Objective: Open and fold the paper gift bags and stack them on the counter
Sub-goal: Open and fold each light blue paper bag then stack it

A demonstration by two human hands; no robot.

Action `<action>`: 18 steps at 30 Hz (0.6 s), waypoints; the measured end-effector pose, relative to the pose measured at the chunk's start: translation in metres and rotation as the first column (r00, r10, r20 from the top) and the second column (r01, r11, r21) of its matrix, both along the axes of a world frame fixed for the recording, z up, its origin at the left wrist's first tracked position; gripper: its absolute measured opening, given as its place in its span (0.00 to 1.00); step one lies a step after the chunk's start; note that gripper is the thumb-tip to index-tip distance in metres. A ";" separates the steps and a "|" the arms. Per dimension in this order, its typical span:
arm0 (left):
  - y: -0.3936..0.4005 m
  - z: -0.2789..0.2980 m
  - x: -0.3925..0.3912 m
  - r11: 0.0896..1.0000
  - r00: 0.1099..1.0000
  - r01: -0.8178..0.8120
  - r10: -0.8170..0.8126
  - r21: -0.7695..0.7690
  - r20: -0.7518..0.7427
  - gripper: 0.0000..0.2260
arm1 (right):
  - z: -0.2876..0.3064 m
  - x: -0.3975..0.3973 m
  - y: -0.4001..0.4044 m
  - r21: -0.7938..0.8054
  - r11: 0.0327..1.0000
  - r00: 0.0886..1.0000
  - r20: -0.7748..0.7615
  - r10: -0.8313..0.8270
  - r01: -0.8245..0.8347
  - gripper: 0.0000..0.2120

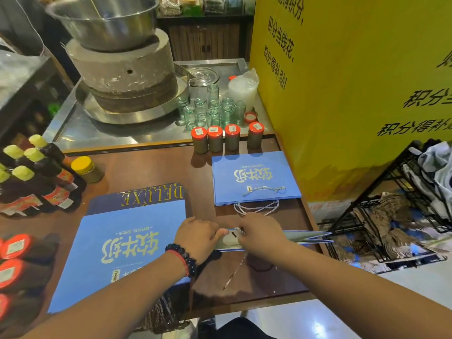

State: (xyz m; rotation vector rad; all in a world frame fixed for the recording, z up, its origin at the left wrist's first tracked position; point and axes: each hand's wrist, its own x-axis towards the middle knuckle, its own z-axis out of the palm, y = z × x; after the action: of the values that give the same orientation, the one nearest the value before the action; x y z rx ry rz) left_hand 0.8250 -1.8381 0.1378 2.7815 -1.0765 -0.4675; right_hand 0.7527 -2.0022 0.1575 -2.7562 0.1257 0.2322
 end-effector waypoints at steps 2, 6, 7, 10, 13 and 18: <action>0.006 0.000 0.002 1.000 1.000 -0.009 0.009 0.000 0.003 0.18 | -0.001 0.005 -0.018 0.002 1.000 0.988 -0.153 -0.022 0.023 0.04; 0.017 -0.001 0.008 0.998 0.998 -0.058 0.058 0.001 0.000 0.21 | -0.004 0.009 -0.069 0.148 0.972 0.969 -0.193 -0.151 0.181 0.14; 0.017 -0.001 0.010 0.998 0.998 -0.062 0.062 0.005 -0.001 0.22 | -0.001 0.009 -0.081 0.175 0.958 0.964 -0.178 -0.195 0.226 0.16; 0.013 0.000 0.015 0.996 0.996 -0.084 0.084 0.004 -0.020 0.20 | 0.008 0.007 -0.114 0.180 0.934 0.947 -0.143 -0.286 0.309 0.18; 0.009 -0.001 0.019 0.997 0.997 -0.075 0.075 -0.030 0.000 0.14 | 0.012 0.001 -0.144 0.155 0.917 0.929 -0.114 -0.353 0.368 0.19; 0.002 0.001 0.018 0.998 0.998 -0.020 0.023 -0.060 0.056 0.11 | 0.013 -0.021 -0.187 0.133 0.851 0.861 -0.120 -0.495 0.508 0.22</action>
State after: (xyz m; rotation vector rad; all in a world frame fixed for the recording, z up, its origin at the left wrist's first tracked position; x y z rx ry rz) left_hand 0.8433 -1.8365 0.1390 2.7670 -1.0527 -0.3505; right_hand 0.7318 -2.1892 0.1702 -2.4456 0.8027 0.1999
